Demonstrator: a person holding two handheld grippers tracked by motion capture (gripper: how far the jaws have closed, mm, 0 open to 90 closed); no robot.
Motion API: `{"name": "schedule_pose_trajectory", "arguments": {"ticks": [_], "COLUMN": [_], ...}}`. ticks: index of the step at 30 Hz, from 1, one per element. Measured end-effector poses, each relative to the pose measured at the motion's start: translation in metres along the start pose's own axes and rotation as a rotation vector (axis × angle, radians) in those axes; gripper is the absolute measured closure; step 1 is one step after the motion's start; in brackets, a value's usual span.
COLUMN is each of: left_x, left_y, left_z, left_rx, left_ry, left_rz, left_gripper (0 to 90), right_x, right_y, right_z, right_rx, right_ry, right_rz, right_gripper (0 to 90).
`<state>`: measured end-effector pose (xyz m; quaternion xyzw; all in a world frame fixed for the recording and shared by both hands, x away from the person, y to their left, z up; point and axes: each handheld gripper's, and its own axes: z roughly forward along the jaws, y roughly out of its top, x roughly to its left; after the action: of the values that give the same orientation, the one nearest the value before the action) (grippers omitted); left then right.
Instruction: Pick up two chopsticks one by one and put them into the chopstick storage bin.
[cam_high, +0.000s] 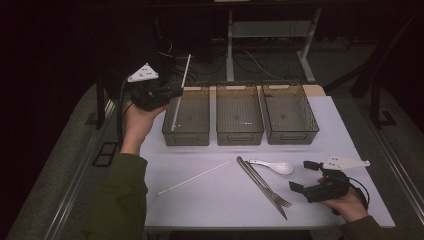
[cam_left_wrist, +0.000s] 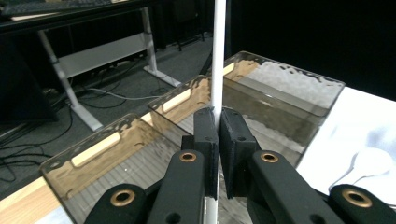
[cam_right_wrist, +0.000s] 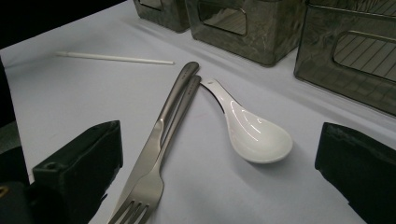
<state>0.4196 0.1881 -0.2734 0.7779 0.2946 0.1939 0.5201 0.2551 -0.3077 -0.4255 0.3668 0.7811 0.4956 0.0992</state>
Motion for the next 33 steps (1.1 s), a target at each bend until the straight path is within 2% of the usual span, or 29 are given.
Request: {"name": "schedule_pose_trajectory", "arguments": {"ticks": [3, 4, 7, 10, 12, 14, 22, 33], "left_x": [0.004, 0.007, 0.012, 0.015, 0.02, 0.021, 0.029, 0.032], "left_y": [-0.001, -0.004, -0.008, -0.011, -0.015, -0.018, -0.042, -0.061], "left_z": [0.003, 0.007, 0.013, 0.017, 0.022, 0.025, 0.037, 0.049], "left_rx": [0.004, 0.012, 0.043, 0.054, 0.08, 0.099, 0.179, 0.224], "left_ry": [0.016, 0.027, 0.054, 0.063, 0.079, 0.088, 0.109, 0.111], "left_rz": [-0.004, -0.022, -0.025, -0.041, -0.065, -0.071, -0.133, -0.154], "left_gripper": [85.1, 85.1, 85.1, 85.1, 85.1, 85.1, 85.1, 84.9], "right_x": [0.0, 0.0, 0.0, 0.0, 0.0, 0.0, 0.0, 0.0], "right_y": [0.0, 0.0, 0.0, 0.0, 0.0, 0.0, 0.0, 0.0], "right_z": [0.0, 0.0, 0.0, 0.0, 0.0, 0.0, -0.001, 0.0], "right_rx": [-0.002, -0.002, -0.001, -0.005, -0.004, -0.004, -0.005, 0.0], "right_ry": [0.0, 0.0, 0.001, 0.001, 0.001, 0.001, 0.002, 0.002], "right_rz": [-0.001, -0.001, -0.002, -0.002, -0.002, -0.003, -0.003, -0.002], "right_gripper": [1.0, 1.0, 1.0, 1.0, 1.0, 1.0, 1.0, 1.0]}}
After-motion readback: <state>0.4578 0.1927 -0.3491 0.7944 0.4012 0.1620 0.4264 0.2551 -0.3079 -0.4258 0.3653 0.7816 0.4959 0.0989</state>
